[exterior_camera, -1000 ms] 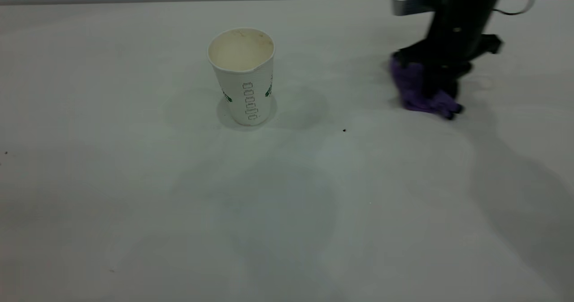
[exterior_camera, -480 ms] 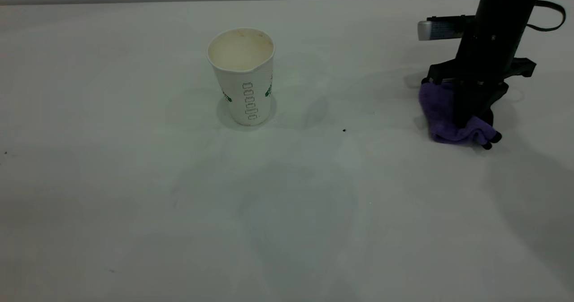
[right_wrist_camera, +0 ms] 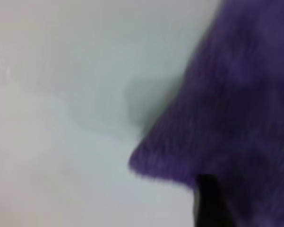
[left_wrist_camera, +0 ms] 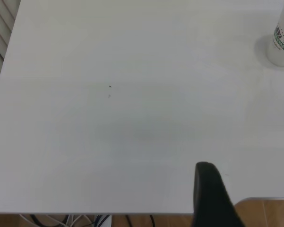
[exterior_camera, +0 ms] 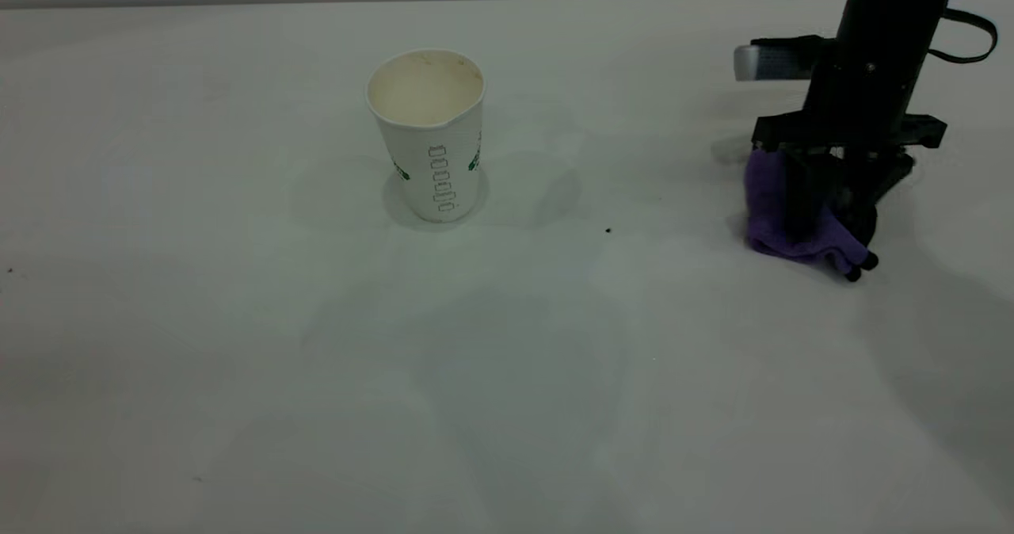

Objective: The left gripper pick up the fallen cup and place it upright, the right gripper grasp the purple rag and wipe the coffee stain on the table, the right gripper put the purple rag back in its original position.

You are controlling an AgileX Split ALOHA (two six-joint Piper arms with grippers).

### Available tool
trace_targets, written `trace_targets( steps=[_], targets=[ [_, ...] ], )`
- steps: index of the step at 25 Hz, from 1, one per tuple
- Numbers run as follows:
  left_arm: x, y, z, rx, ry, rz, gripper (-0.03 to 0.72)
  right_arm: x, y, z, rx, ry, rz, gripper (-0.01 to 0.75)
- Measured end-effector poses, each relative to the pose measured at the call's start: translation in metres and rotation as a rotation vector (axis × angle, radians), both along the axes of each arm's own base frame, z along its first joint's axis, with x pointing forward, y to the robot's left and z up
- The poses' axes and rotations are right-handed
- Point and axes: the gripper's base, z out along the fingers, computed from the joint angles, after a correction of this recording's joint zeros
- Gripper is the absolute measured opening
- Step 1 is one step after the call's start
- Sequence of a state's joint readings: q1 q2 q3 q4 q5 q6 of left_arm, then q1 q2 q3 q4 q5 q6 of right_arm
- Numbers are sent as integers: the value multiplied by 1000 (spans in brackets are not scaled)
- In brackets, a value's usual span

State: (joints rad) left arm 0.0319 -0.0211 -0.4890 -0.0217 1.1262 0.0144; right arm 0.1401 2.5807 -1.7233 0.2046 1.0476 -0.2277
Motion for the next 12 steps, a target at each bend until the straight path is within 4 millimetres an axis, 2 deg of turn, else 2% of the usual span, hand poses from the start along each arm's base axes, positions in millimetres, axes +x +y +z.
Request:
trace_targets(
  steps=[2,5,12],
  targets=[
    [0,0,0,0,0,0,438,1,1,9,4,23,8,520],
    [0,0,0,0,0,0,438,8,2,38,15,5,18,544],
    [0,0,0,0,0,0,438,18,6,138,67,-192,11,511]
  ],
)
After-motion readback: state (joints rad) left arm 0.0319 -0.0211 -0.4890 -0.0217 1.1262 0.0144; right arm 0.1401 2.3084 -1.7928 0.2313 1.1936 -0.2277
